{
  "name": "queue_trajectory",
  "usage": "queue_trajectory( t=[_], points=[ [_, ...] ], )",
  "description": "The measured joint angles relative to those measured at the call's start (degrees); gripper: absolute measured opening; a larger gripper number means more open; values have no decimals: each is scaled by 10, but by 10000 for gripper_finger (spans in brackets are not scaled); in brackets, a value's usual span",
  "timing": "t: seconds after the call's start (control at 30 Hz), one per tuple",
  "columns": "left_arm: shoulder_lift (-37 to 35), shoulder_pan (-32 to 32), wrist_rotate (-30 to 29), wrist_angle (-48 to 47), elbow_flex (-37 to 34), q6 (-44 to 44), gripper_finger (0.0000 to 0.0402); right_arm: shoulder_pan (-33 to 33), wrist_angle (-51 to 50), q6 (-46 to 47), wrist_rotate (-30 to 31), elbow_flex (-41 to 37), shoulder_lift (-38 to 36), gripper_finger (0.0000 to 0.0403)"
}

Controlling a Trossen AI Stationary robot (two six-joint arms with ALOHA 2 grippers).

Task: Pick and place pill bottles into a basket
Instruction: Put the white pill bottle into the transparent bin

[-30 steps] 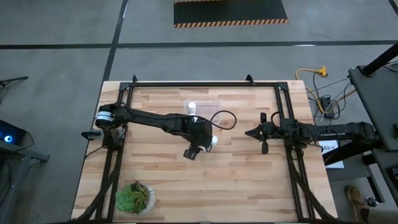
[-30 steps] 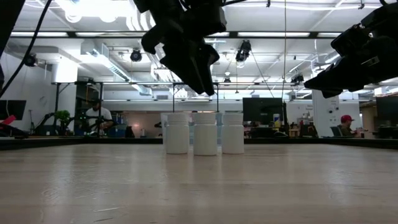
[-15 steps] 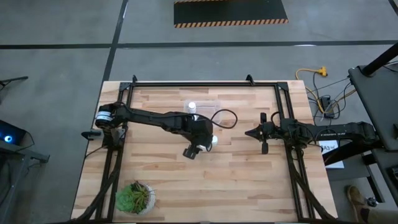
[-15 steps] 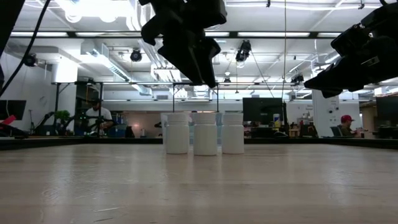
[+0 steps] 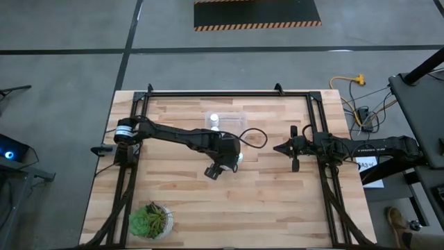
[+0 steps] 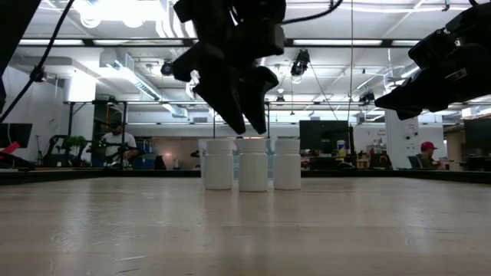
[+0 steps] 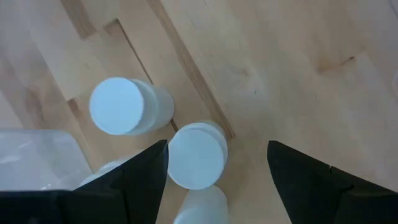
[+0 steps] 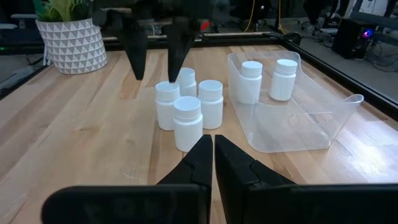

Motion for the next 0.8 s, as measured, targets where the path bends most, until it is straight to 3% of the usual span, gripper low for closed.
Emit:
queue_trajectory(
  t=[0.8],
  points=[
    [15,0,-37,15,0,39,256,0,-1,2,-1,0,0,9]
  ],
)
